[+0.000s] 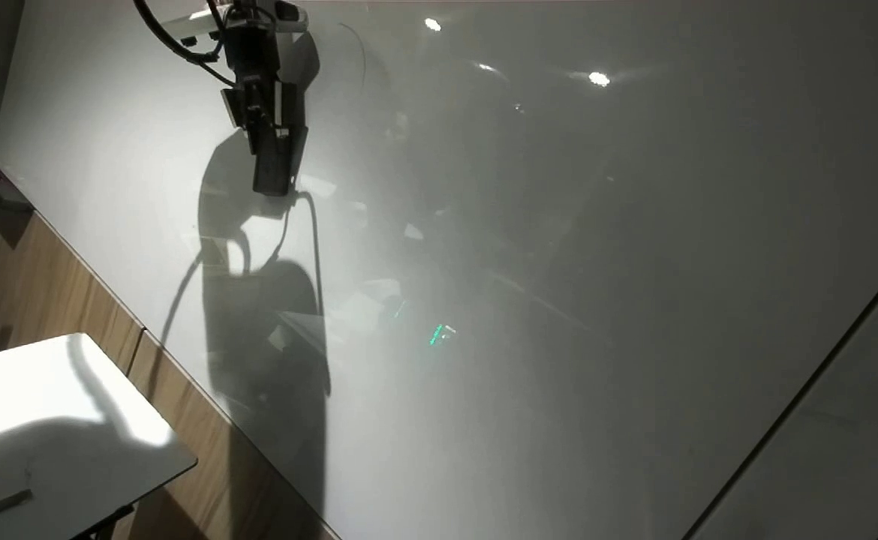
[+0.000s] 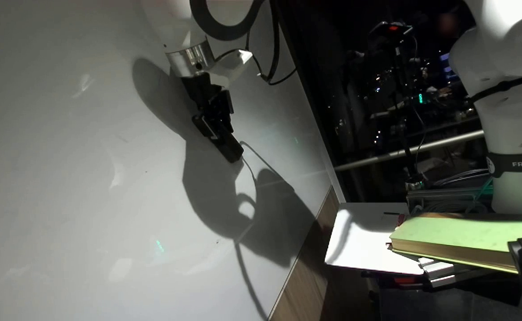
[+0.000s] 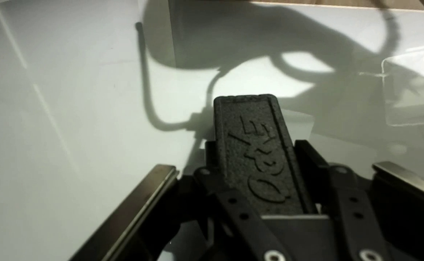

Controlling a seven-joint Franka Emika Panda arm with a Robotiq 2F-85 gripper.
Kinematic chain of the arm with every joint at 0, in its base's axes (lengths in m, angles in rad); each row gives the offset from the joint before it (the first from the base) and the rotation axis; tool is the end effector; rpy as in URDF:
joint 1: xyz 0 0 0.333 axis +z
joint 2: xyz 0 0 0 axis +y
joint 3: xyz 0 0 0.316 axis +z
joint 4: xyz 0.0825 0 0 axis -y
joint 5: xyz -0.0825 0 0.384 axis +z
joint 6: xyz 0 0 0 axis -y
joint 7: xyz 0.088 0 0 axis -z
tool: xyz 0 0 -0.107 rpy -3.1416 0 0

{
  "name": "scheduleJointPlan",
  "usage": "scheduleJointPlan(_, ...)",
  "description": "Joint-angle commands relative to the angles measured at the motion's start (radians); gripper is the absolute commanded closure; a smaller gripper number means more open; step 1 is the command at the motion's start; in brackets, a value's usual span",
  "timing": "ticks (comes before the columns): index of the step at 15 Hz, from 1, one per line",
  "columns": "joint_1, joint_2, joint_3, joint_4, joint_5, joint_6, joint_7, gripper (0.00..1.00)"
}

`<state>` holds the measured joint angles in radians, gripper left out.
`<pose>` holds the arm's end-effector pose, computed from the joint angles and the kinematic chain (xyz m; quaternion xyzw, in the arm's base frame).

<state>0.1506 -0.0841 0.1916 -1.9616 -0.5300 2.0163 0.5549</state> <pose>0.5284 0.1597 0.5310 0.9657 -0.0059 0.1678 0.1981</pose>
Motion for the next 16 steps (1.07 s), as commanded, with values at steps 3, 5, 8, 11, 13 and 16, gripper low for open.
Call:
scheduleJointPlan(3, -0.063, 0.040, -0.056, 0.044, -0.060, 0.121, -0.045, 0.71)
scheduleJointPlan(5, -0.062, 0.041, -0.053, 0.069, -0.065, 0.109, -0.054, 0.71)
scheduleJointPlan(8, -0.063, 0.039, -0.054, 0.113, -0.063, 0.085, -0.070, 0.71)
scheduleJointPlan(11, -0.063, 0.022, -0.052, 0.122, -0.064, 0.075, -0.069, 0.71)
scheduleJointPlan(13, -0.067, 0.016, -0.052, 0.129, -0.068, 0.067, -0.074, 0.71)
scheduleJointPlan(16, -0.073, 0.009, -0.049, 0.152, -0.068, 0.048, -0.093, 0.71)
